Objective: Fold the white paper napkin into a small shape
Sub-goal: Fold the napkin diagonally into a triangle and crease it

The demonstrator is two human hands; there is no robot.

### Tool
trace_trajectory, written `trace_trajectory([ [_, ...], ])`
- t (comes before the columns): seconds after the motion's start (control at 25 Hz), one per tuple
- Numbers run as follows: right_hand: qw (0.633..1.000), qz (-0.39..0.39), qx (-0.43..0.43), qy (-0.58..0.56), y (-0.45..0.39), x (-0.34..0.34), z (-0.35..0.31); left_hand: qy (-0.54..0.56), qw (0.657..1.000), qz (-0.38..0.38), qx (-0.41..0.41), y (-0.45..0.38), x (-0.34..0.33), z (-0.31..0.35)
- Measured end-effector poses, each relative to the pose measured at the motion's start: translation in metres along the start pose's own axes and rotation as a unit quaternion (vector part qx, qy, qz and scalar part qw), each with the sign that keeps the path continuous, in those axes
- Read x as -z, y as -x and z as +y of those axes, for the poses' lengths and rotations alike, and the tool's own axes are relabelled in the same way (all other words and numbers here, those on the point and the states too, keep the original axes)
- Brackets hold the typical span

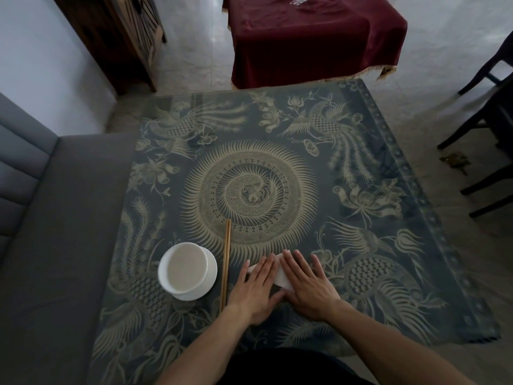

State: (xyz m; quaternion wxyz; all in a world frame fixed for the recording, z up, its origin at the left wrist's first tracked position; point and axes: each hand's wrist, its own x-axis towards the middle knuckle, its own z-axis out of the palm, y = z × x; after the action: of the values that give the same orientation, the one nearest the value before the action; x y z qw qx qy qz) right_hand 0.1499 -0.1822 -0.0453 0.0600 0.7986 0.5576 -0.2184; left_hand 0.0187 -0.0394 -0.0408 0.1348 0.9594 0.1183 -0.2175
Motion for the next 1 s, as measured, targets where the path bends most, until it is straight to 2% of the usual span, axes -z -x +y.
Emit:
trace_trajectory([
  [0.68,0.999,0.009,-0.043,0.006,0.011,-0.006,0.01,-0.024,0.99,0.029,0.137,0.034,-0.021,0.0],
  [0.76,0.999,0.027,-0.037,0.002,0.012,-0.001,0.009,-0.019,0.991,0.043,0.123,0.033,-0.016,0.0],
  [0.92,0.998,0.061,0.01,0.009,0.011,0.005,-0.001,-0.007,0.999,0.048,0.014,0.018,-0.008,0.011],
  [1.0,0.998,0.064,0.02,0.019,0.006,0.001,-0.006,0.004,0.999,0.045,0.006,0.011,-0.004,0.012],
])
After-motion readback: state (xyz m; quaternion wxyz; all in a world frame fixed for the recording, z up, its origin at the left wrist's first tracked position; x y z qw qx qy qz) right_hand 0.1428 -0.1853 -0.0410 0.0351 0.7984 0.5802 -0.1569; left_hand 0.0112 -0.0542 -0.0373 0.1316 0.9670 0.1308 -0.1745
